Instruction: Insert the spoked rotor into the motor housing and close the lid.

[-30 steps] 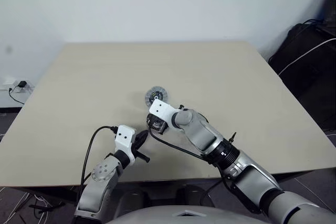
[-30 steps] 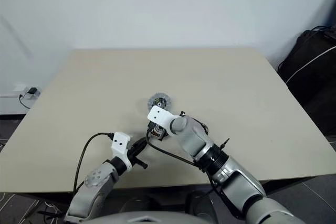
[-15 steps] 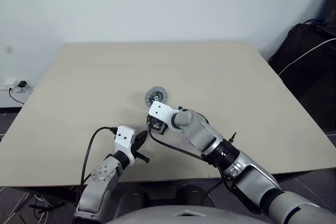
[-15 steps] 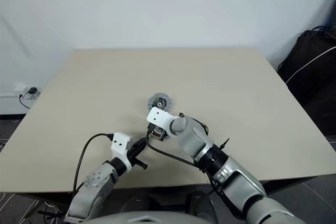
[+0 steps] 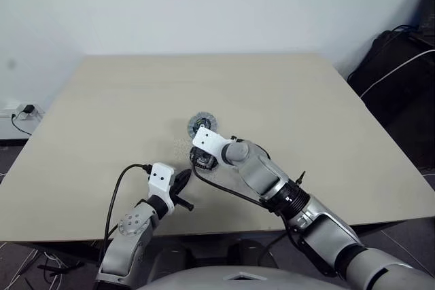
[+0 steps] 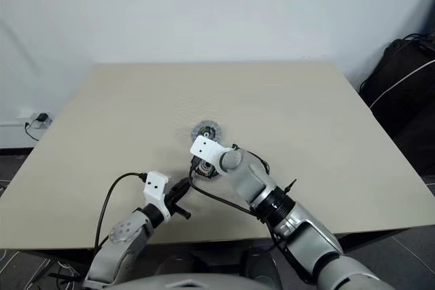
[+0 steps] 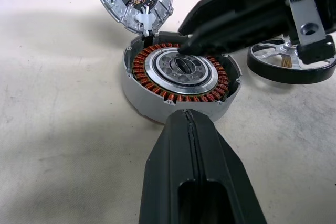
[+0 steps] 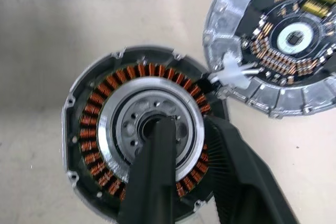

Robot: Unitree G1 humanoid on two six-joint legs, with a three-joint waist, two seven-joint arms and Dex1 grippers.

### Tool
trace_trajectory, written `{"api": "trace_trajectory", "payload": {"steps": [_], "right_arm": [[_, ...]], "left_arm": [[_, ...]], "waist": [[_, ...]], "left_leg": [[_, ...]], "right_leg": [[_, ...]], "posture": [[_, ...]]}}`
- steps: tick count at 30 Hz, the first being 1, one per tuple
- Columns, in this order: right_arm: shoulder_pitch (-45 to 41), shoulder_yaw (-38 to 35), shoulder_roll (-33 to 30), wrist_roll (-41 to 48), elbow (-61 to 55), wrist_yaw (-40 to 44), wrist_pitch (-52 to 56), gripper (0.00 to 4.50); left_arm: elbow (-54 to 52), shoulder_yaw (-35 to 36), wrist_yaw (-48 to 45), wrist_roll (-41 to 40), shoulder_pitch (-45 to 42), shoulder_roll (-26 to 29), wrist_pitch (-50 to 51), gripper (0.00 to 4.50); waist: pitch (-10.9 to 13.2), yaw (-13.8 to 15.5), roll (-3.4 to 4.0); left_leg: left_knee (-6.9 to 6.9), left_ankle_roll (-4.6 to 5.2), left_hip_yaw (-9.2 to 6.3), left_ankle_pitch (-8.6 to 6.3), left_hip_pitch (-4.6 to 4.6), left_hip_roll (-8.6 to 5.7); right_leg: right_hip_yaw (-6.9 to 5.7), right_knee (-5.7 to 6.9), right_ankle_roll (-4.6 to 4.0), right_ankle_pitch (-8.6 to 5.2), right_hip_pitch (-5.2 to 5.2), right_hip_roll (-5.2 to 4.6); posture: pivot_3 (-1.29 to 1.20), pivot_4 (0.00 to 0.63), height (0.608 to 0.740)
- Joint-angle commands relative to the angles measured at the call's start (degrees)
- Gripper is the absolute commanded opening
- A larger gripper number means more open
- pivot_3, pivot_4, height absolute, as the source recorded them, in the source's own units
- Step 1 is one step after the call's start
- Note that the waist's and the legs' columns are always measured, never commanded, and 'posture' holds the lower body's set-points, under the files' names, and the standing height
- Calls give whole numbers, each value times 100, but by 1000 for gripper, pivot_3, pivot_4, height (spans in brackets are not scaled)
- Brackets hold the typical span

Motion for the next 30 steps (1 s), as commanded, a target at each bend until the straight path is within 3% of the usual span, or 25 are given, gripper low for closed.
{"api": "trace_trajectory", "payload": {"steps": [1, 30], "right_arm": [[-42, -139, 28, -16, -185, -49, -124, 50], [72, 75, 57, 5, 28, 253, -149, 50]], "left_arm": [[-66, -9, -31, -42, -89, -23, -65, 0], [-111, 25, -30, -51, -45, 15, -63, 0]], "waist": [[0, 0, 0], [0, -2, 0]], "left_leg": [[0, 0, 0, 0, 0, 0], [5, 0, 0, 1, 0, 0]], "right_leg": [[0, 0, 0, 0, 0, 0], [1, 4, 0, 0, 0, 0]], "posture": [[0, 0, 740], [0, 0, 740]]}}
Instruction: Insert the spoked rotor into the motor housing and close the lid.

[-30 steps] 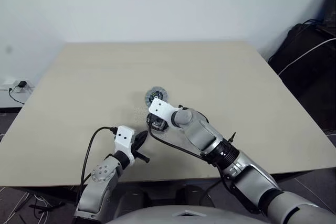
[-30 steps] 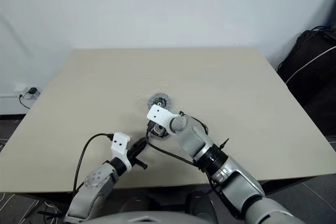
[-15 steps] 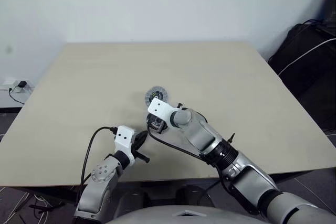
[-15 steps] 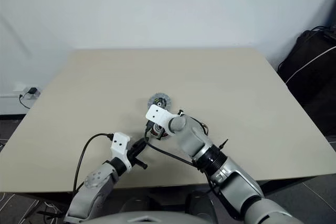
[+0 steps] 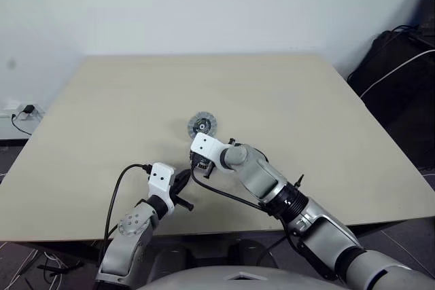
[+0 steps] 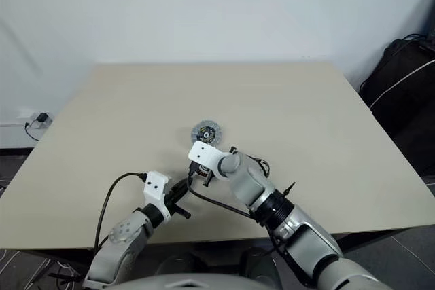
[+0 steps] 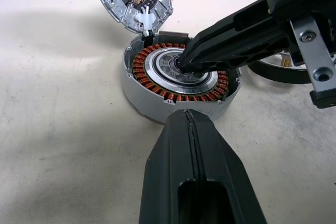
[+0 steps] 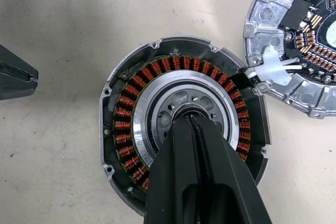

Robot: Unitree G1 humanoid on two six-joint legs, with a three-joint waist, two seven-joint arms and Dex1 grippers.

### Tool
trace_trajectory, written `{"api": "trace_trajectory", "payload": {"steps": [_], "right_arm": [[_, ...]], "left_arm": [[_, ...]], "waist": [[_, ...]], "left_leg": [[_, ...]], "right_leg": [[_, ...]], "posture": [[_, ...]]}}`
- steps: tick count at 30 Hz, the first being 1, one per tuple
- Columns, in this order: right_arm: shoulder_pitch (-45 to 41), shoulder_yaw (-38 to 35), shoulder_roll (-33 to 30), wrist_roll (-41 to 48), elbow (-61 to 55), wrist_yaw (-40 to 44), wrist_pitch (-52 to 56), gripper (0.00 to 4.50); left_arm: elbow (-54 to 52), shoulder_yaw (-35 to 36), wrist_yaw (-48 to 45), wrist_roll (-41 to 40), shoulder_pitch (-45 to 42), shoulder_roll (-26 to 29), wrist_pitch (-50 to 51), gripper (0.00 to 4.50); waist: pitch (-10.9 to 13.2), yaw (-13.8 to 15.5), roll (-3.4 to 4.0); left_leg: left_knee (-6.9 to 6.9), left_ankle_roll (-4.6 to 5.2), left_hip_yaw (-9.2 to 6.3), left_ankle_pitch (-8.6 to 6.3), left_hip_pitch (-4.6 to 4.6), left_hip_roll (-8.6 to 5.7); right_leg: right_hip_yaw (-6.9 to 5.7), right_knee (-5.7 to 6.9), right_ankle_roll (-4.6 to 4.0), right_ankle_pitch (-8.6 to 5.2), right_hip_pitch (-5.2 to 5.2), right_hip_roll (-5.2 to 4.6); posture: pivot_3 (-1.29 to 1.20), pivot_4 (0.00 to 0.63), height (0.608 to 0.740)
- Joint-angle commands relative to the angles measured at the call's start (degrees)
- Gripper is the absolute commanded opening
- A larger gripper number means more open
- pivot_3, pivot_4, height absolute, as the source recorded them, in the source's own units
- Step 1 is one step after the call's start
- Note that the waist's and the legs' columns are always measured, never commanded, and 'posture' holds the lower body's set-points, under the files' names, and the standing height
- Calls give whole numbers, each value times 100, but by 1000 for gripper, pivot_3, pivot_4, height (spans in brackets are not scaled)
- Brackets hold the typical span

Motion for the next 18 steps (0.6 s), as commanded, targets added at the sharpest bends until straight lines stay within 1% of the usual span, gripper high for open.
{"api": "trace_trajectory", "payload": {"steps": [1, 9, 18], "right_arm": [[-43, -69, 55, 1, -21, -14, -91, 50], [-10, -200, 156, -12, 145, -227, -259, 50], [-26, -212, 44, -32, 131, -185, -220, 50]], "left_arm": [[-112, 23, -32, -50, -43, 5, -63, 0], [-149, 2, -31, -59, -4, -3, -36, 0], [-119, -14, -41, -57, -16, -19, -52, 0]], "waist": [[0, 0, 0], [-1, 0, -1], [-1, 1, -1]], "left_leg": [[0, 0, 0, 0, 0, 0], [1, 0, 0, 0, 1, 0], [4, 0, -1, 0, 2, 0]], "right_leg": [[0, 0, 0, 0, 0, 0], [1, 0, 0, 0, 0, 0], [0, 2, 0, 0, -2, -1]], "posture": [[0, 0, 740], [0, 0, 740], [0, 0, 740]]}}
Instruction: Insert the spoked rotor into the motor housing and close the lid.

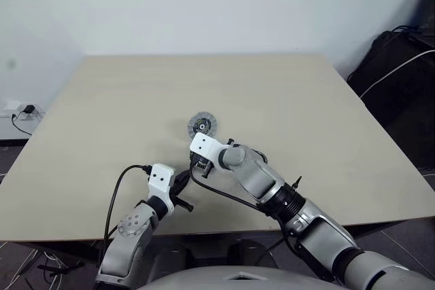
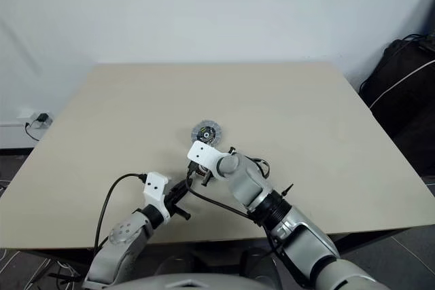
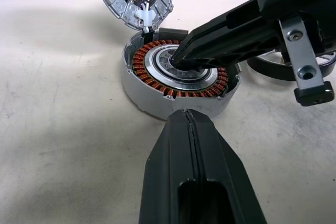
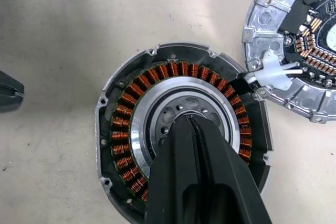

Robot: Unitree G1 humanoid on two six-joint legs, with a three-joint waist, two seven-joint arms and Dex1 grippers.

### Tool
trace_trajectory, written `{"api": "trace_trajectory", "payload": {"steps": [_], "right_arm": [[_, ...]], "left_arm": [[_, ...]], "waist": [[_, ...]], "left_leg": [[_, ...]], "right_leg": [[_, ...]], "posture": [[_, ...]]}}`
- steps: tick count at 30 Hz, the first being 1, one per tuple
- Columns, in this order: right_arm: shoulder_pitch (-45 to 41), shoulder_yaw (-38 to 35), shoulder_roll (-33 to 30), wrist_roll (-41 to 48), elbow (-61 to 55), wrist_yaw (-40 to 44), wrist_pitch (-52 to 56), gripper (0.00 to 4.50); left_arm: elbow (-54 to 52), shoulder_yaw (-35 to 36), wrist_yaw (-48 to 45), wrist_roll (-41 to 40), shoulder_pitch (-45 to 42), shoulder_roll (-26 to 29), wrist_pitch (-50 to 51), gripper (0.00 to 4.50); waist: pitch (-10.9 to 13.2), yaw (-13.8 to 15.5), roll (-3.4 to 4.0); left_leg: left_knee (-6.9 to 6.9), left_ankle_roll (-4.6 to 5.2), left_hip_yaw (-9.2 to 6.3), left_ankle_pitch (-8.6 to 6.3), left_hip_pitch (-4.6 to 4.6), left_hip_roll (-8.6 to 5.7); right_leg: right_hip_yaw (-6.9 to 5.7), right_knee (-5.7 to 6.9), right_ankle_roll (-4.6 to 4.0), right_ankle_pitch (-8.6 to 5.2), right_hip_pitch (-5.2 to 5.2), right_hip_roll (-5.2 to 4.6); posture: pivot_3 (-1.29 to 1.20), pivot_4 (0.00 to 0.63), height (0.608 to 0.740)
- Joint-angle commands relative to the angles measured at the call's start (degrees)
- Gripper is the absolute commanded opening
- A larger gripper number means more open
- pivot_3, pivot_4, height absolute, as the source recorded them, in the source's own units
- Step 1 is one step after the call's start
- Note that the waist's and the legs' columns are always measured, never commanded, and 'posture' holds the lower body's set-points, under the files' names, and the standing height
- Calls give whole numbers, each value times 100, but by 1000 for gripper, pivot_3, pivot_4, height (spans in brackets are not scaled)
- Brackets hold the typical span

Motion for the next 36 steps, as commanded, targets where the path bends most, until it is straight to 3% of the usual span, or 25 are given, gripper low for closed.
{"api": "trace_trajectory", "payload": {"steps": [1, 17, 23, 26, 29, 36], "right_arm": [[-63, -136, -68, -33, -64, 11, -16, 50], [23, -403, -49, 49, -306, -79, -65, 50], [588, -1317, -73, 362, -1225, -464, -411, 50], [1242, -1897, -483, 646, -1996, -310, -511, 50], [1792, -2438, -815, 878, -2588, -284, -283, 594], [2894, -4070, -1035, 1341, -3273, -625, 289, 2874]], "left_arm": [[-114, -16, -40, -53, -56, -19, -58, 0], [-121, -38, -43, -59, -62, -24, -39, 0], [-175, -19, -40, -63, -11, -4, -63, 0], [-200, -21, -56, -68, 38, 18, -52, 0], [-206, -32, -94, -88, 67, 44, -12, 0], [-187, -96, -257, -124, -14, 135, 117, 0]], "waist": [[0, 0, 0], [0, 5, 0], [0, 21, 0], [0, 74, 0], [1, 106, 1], [4, 133, 6]], "left_leg": [[1, 0, 0, 0, 0, 0], [11, 1, -9, -1, 0, 0], [14, 2, -12, -2, -2, 0], [13, 6, -20, -4, -3, -1], [15, 17, -22, -11, -7, -2], [23, 51, -20, -31, -3, -1]], "right_leg": [[0, 0, 0, 0, 0, 0], [-2, 1, 1, 1, -3, -1], [-2, 1, 1, 0, -5, -2], [-6, -6, 0, 0, -3, -1], [-6, -18, -9, -6, -1, -3], [-7, -17, -10, -8, 2, -5]], "posture": [[0, 0, 740], [0, 0, 740], [0, 0, 740], [0, 0, 740], [0, 0, 740], [0, 0, 740]]}}
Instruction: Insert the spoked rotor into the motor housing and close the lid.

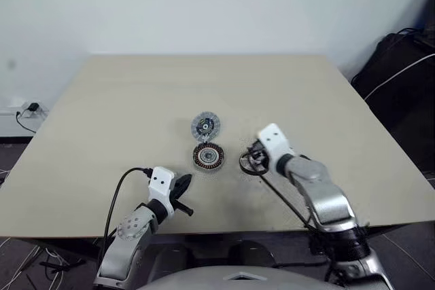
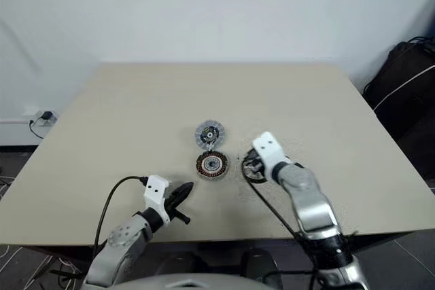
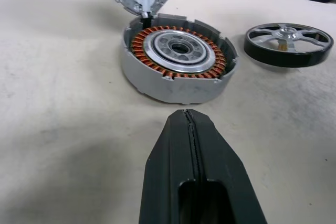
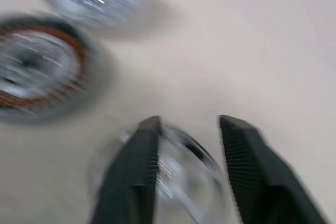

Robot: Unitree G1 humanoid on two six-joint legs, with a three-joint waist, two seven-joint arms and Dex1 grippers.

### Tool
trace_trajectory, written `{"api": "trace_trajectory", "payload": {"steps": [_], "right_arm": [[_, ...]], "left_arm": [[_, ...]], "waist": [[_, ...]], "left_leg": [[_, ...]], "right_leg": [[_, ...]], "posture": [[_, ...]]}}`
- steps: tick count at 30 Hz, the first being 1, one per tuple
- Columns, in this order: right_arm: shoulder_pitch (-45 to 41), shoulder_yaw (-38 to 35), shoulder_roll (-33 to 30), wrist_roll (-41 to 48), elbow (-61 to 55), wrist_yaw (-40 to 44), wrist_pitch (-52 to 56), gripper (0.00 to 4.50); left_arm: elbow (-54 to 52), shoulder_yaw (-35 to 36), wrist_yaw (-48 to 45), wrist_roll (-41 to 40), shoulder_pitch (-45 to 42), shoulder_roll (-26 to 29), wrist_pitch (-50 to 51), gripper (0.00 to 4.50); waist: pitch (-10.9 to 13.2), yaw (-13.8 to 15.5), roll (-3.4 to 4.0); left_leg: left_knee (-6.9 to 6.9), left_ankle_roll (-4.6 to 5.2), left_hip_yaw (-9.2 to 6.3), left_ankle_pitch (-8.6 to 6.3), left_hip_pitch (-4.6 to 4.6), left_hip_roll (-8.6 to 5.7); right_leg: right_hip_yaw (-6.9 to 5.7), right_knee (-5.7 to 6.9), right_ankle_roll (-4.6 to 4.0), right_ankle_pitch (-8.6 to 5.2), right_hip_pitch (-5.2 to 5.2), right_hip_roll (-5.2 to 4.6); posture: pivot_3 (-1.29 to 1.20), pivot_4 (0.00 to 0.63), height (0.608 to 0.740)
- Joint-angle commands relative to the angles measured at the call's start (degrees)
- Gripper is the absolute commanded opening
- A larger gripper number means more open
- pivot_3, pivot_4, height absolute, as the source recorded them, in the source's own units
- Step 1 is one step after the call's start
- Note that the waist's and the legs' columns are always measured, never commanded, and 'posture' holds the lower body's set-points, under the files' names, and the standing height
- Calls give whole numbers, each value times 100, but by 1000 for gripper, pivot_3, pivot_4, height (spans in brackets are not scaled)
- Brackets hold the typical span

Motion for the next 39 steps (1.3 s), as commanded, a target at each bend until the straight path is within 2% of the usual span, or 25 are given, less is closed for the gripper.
{"api": "trace_trajectory", "payload": {"steps": [1, 5, 9, 11, 13, 19, 30, 39], "right_arm": [[331, -905, 67, 373, -450, -157, 274, 3194], [529, -1504, 491, 889, -615, -304, 1005, 4470], [426, -2311, 1208, 1398, -491, -631, 1964, 4470], [170, -3083, 1806, 1871, -410, -751, 2494, 4470], [-30, -3551, 2129, 2161, -377, -825, 2871, 4470], [-402, -4237, 2500, 2739, -343, -936, 3353, 4470], [-664, -4772, 2982, 3536, 20, -1152, 3638, 4470], [-656, -4608, 3109, 4012, 593, -1471, 3232, 4470]], "left_arm": [[-163, -41, -125, -78, -131, 45, 46, 0], [-151, -50, -213, -79, -221, 91, 129, 0], [-137, -37, -258, -72, -292, 107, 186, 0], [-144, -31, -274, -69, -298, 127, 206, 0], [-154, -27, -278, -75, -296, 148, 219, 0], [-189, 0, -277, -88, -278, 178, 255, 0], [-202, 14, -240, -90, -253, 148, 225, 0], [-211, 37, -240, -73, -272, 170, 227, 0]], "waist": [[0, 29, 1], [2, 26, 9], [-3, 28, 19], [-4, 32, 32], [-2, 33, 42], [-3, 31, 72], [-1, 17, 86], [7, 0, 98]], "left_leg": [[1, 1, -1, -1, 0, 0], [1, 3, -1, -2, -1, 0], [1, 4, -2, -2, 1, 2], [1, 5, -2, -2, 0, 1], [1, 5, -2, -3, 0, 1], [0, 12, -1, -7, -2, -2], [0, 14, -1, -8, -2, -1], [0, 14, 0, -8, -2, -1]], "right_leg": [[0, 0, 0, 0, 0, 0], [1, 0, 0, 0, 0, 0], [1, 1, 0, 0, 1, 3], [3, 1, 0, 0, 1, 2], [4, 1, 0, 0, 0, 2], [5, -3, 1, 1, 0, 2], [6, -3, 0, 0, 1, 4], [7, -3, 0, 0, 0, 4]], "posture": [[0, 0, 740], [0, 0, 740], [0, 0, 740], [0, 0, 740], [0, 0, 740], [0, 0, 740], [0, 0, 740], [0, 0, 740]]}}
